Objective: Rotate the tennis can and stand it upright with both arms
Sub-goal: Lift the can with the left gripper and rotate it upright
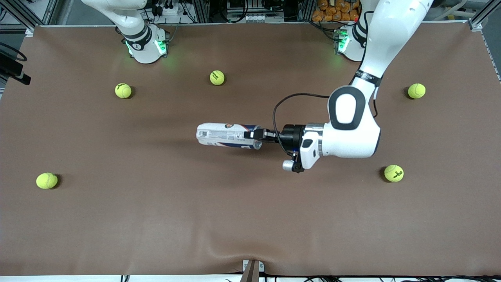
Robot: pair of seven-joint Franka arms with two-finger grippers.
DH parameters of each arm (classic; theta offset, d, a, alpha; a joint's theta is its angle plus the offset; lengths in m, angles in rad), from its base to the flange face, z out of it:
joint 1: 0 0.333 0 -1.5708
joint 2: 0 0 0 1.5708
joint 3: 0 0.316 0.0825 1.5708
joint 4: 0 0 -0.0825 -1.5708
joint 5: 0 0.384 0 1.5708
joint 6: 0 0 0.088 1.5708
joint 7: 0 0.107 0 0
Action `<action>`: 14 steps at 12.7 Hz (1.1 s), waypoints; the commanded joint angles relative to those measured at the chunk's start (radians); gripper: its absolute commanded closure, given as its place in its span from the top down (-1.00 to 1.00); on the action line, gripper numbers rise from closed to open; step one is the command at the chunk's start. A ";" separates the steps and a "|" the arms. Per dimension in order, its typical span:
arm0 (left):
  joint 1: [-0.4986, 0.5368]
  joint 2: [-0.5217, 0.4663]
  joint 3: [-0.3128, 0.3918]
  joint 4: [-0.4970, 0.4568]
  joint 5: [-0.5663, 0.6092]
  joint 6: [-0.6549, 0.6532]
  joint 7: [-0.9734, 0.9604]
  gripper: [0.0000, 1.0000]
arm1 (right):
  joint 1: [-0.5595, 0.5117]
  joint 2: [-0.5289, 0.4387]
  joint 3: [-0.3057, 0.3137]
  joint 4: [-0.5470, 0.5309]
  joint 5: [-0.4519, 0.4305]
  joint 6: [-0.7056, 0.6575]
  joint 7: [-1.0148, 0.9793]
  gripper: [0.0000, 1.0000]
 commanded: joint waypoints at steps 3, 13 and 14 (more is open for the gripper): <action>-0.060 -0.053 0.006 0.027 0.298 0.008 -0.238 -1.00 | 0.011 -0.006 -0.007 -0.007 0.019 0.068 0.214 1.00; -0.306 -0.054 0.019 0.088 0.986 0.033 -0.859 -1.00 | 0.031 -0.003 0.006 -0.003 -0.053 0.023 0.233 1.00; -0.332 -0.048 0.019 0.088 1.062 0.034 -0.920 -1.00 | 0.048 -0.003 0.009 -0.003 -0.073 0.026 0.233 1.00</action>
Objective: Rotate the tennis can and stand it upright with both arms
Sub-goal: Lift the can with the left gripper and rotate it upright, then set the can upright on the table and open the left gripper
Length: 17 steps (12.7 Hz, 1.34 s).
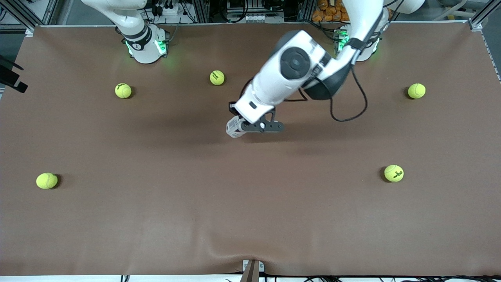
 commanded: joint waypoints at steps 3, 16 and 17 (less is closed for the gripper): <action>-0.091 0.049 0.013 0.009 0.277 0.007 -0.227 -1.00 | 0.042 -0.002 0.004 -0.001 -0.045 0.000 -0.014 1.00; -0.091 0.083 0.017 0.032 0.314 0.018 -0.228 1.00 | 0.013 0.003 -0.005 -0.003 0.021 0.004 -0.220 1.00; -0.068 0.050 0.016 0.032 0.308 0.009 -0.228 1.00 | 0.014 0.006 -0.005 -0.001 0.021 0.004 -0.219 1.00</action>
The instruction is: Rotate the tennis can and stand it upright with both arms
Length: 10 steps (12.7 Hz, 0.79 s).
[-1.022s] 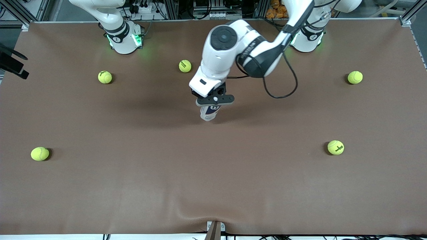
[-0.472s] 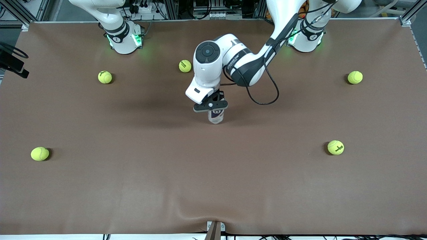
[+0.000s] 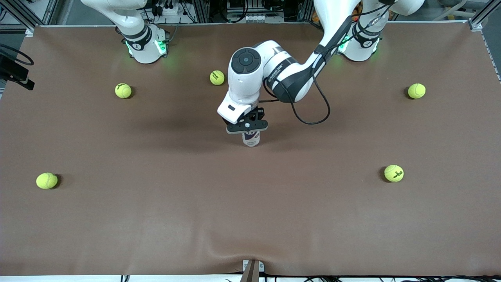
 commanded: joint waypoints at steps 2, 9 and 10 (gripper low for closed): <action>0.066 -0.134 -0.006 0.000 0.014 -0.099 -0.011 1.00 | -0.016 0.000 0.002 0.000 0.026 -0.008 0.014 1.00; 0.308 -0.394 -0.003 -0.007 0.014 -0.365 0.146 1.00 | -0.018 0.001 0.002 0.002 0.028 -0.002 0.040 1.00; 0.353 -0.423 -0.003 -0.007 0.015 -0.420 0.229 1.00 | -0.015 0.000 0.002 0.002 0.029 -0.004 0.040 1.00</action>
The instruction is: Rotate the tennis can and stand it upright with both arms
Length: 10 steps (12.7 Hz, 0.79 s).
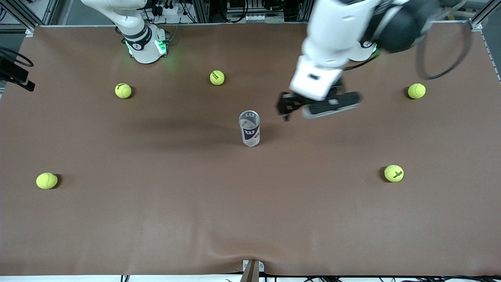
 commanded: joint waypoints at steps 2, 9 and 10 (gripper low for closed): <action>0.168 -0.118 -0.011 -0.037 0.012 -0.167 0.288 1.00 | -0.010 -0.002 0.006 0.002 0.019 -0.003 0.016 1.00; 0.367 -0.316 -0.011 -0.235 -0.025 -0.205 0.541 1.00 | -0.009 -0.002 0.007 0.005 0.020 -0.006 0.016 1.00; 0.402 -0.333 -0.011 -0.257 -0.063 -0.203 0.547 1.00 | -0.007 -0.004 0.007 0.003 0.019 -0.008 0.016 1.00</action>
